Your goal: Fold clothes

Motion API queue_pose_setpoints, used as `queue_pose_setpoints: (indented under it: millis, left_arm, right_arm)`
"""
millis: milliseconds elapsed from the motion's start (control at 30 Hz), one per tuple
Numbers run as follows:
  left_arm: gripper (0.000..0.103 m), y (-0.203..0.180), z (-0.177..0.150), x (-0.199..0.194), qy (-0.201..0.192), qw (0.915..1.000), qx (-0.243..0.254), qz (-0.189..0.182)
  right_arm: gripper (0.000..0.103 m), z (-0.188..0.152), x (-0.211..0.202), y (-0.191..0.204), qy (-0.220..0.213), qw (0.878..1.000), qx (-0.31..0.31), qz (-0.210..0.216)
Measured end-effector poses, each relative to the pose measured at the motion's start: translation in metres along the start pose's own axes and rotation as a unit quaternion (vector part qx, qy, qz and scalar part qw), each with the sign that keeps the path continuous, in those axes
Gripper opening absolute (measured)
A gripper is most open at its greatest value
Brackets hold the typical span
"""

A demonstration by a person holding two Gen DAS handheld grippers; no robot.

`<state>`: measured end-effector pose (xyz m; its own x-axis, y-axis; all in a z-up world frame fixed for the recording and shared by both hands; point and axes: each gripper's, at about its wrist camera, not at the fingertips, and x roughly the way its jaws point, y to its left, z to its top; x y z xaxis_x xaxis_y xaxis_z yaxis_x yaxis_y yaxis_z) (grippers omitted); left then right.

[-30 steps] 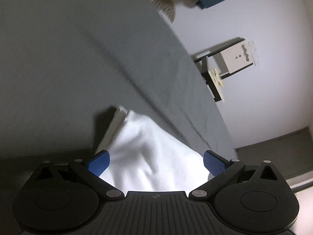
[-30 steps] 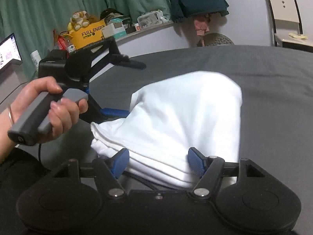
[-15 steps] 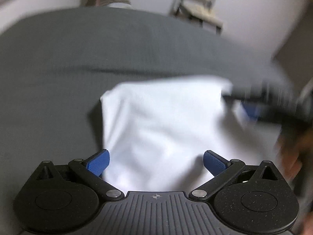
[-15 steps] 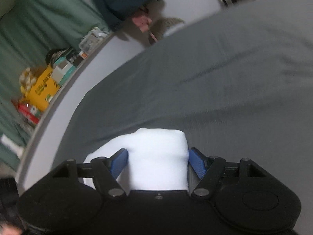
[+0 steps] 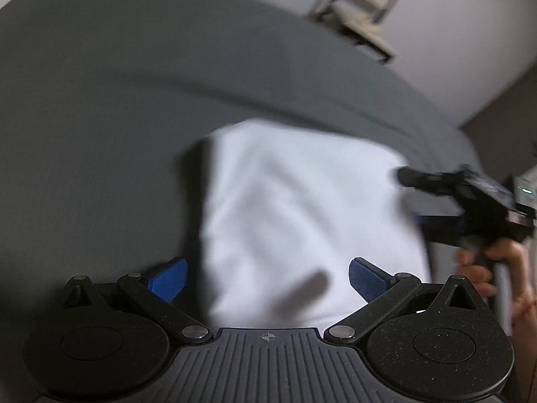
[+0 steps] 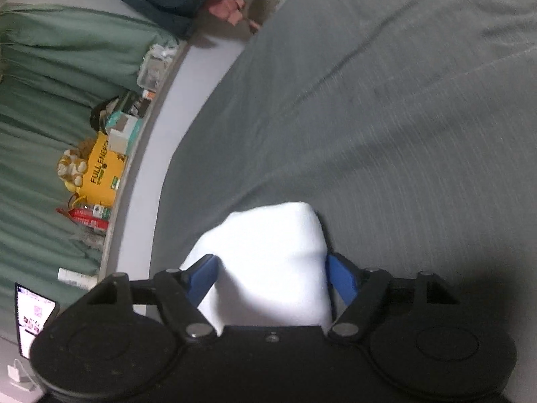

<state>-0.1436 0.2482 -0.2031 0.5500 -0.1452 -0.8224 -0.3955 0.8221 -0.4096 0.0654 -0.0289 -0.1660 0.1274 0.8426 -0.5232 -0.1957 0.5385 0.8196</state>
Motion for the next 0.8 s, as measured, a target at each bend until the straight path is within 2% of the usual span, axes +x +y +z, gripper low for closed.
queue_pose_setpoints:
  millis: [33, 67, 167, 267, 333, 500, 567, 600, 667, 700, 733, 800]
  left_arm:
    - [0.103, 0.007, 0.0, 0.001, 0.011, 0.9998, -0.014, 0.009]
    - [0.103, 0.012, 0.001, 0.001, 0.016, 0.9996, -0.024, 0.002]
    - [0.103, 0.021, -0.004, -0.006, 0.025, 0.9978, -0.05, -0.034]
    - [0.103, 0.025, -0.015, -0.007, 0.045, 0.9946, -0.056, -0.075]
    - [0.102, 0.025, -0.021, -0.008, 0.05, 0.9947, -0.04, -0.08]
    - [0.1, 0.015, -0.027, -0.009, 0.045, 0.992, -0.057, -0.103]
    - [0.099, 0.001, -0.024, 0.0, 0.038, 0.9931, -0.054, -0.097]
    - [0.096, -0.005, -0.022, 0.005, 0.034, 0.9936, -0.052, -0.095]
    - [0.078, -0.021, -0.02, 0.014, 0.027, 0.9969, -0.033, -0.066]
    - [0.058, -0.022, -0.021, 0.01, 0.02, 0.9986, -0.024, -0.042]
    - [0.049, -0.021, -0.023, 0.007, 0.017, 0.9989, -0.025, -0.036]
    - [0.045, -0.022, -0.024, 0.005, 0.015, 0.9989, -0.018, -0.04]
  right_arm:
    - [0.07, 0.002, 0.001, -0.001, 0.005, 1.0, 0.003, -0.001]
    - [0.07, 0.001, -0.001, -0.001, 0.008, 1.0, 0.004, -0.002]
    - [0.07, 0.001, 0.0, 0.0, 0.011, 1.0, -0.003, -0.009]
    - [0.07, 0.001, 0.002, 0.004, 0.012, 1.0, -0.008, -0.013]
    - [0.07, 0.001, 0.002, 0.004, 0.014, 1.0, -0.009, -0.013]
    - [0.068, 0.001, 0.001, 0.001, 0.007, 1.0, -0.014, -0.002]
    - [0.067, 0.002, 0.003, 0.001, -0.001, 1.0, -0.024, 0.002]
    - [0.066, 0.001, 0.004, 0.002, -0.005, 1.0, -0.03, 0.002]
    - [0.064, 0.0, 0.005, 0.004, -0.014, 0.999, -0.043, 0.0]
    - [0.064, 0.0, 0.005, 0.005, -0.018, 0.999, -0.05, -0.001]
    - [0.063, -0.002, 0.004, 0.005, -0.022, 0.998, -0.055, -0.002]
    - [0.06, -0.005, 0.002, 0.005, -0.03, 0.998, -0.058, -0.005]
